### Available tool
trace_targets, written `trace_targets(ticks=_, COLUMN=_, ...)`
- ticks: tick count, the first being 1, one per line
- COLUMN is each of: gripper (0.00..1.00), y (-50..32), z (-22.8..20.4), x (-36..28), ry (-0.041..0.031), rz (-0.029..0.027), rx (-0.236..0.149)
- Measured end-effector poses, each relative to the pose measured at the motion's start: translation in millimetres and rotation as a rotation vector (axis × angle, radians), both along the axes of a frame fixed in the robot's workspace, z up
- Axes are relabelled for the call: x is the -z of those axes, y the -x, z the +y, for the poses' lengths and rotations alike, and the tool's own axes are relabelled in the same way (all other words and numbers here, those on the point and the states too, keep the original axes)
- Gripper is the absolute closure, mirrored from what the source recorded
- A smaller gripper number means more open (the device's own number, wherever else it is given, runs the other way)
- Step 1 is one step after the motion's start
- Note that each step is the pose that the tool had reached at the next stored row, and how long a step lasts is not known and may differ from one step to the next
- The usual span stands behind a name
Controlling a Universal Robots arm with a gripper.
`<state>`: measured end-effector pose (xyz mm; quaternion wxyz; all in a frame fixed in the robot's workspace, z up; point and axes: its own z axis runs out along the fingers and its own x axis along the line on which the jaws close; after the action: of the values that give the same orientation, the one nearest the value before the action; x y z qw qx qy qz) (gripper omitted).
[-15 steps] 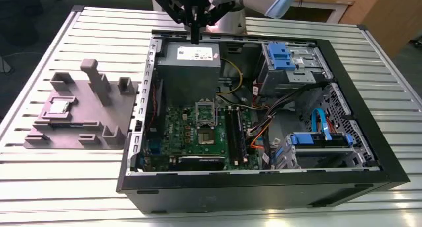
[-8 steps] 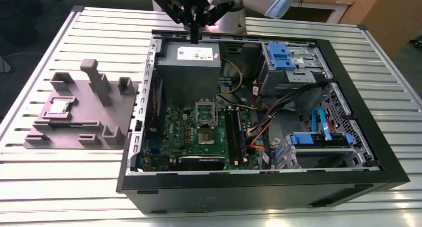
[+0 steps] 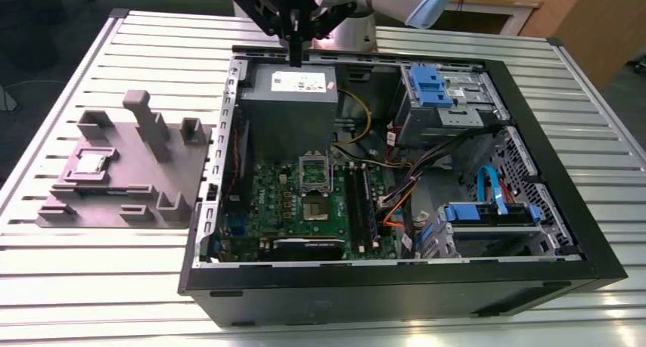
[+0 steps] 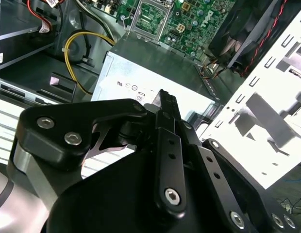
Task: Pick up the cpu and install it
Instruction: 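Reach for the cpu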
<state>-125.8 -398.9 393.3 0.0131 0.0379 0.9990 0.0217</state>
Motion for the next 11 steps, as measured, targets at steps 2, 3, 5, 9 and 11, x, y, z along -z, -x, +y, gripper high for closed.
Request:
trace_targets(ticks=2, gripper=0.9, y=0.4, z=0.0, x=0.0, ry=0.0, rz=0.0, rx=0.0)
trace_targets(ticks=3, gripper=0.9, y=1.6, z=0.0, x=0.0, ry=0.0, rz=0.0, rx=0.0)
trace_targets(ticks=5, gripper=0.9, y=2.9, z=0.0, x=0.0, ry=0.0, rz=0.0, rx=0.0)
trace_targets(ticks=9, gripper=0.9, y=3.9, z=0.0, x=0.0, ry=0.0, rz=0.0, rx=0.0)
trace_targets(ticks=11, gripper=0.9, y=4.5, z=0.0, x=0.0, ry=-0.0001, rz=0.0, rx=0.0)
